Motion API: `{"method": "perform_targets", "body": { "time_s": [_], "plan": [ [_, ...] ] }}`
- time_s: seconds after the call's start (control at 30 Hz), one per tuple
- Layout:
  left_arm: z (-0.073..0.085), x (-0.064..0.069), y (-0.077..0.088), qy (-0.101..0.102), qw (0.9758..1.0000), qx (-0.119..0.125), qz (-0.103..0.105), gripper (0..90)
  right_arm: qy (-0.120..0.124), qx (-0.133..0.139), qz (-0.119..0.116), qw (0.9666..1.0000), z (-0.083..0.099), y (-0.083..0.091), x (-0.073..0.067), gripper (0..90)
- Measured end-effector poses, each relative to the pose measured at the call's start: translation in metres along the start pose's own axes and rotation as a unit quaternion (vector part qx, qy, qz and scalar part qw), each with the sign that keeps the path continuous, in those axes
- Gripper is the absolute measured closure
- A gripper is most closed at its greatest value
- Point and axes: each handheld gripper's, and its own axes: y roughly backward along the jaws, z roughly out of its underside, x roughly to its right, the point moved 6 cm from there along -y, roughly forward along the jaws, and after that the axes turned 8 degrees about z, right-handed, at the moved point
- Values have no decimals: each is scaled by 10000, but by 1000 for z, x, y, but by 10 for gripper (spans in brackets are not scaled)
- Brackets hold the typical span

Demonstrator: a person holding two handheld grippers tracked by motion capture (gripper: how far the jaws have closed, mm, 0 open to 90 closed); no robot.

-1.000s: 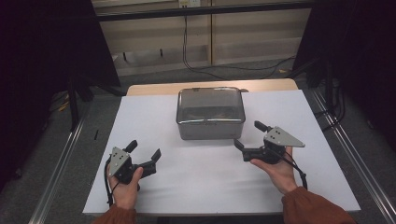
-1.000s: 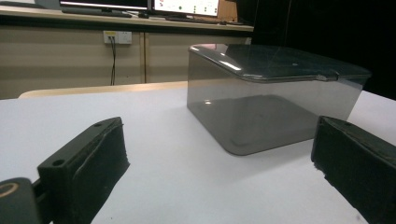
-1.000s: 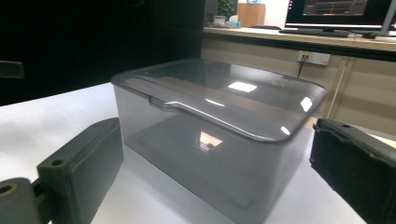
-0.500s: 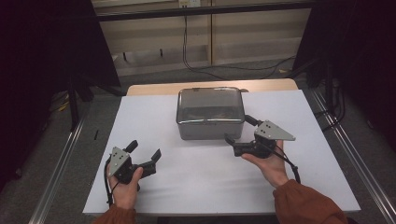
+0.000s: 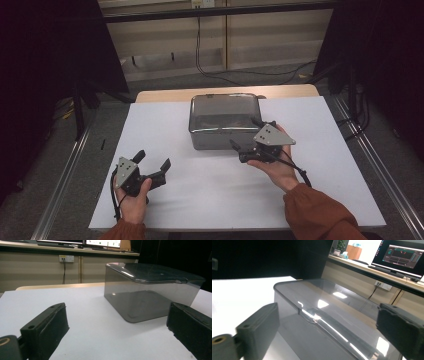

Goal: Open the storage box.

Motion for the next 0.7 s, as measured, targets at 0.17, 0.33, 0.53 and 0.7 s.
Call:
{"method": "perform_targets", "body": {
  "time_s": [0.17,0.33,0.53,0.7],
  "plan": [
    [0,2,0,-85,9999,-21,60,32,486,-18,111,9988,1,-5,0,72],
    [0,3,-1,-122,9999,-41,75,33,1106,-97,222,9936,3,-10,-4,96],
    [1,3,-1,-148,9998,-85,73,33,1720,-152,291,9845,5,-16,-10,137],
    [2,3,-2,-155,9998,-108,77,32,2309,-270,468,9715,8,-18,-12,165]
  ]
}}
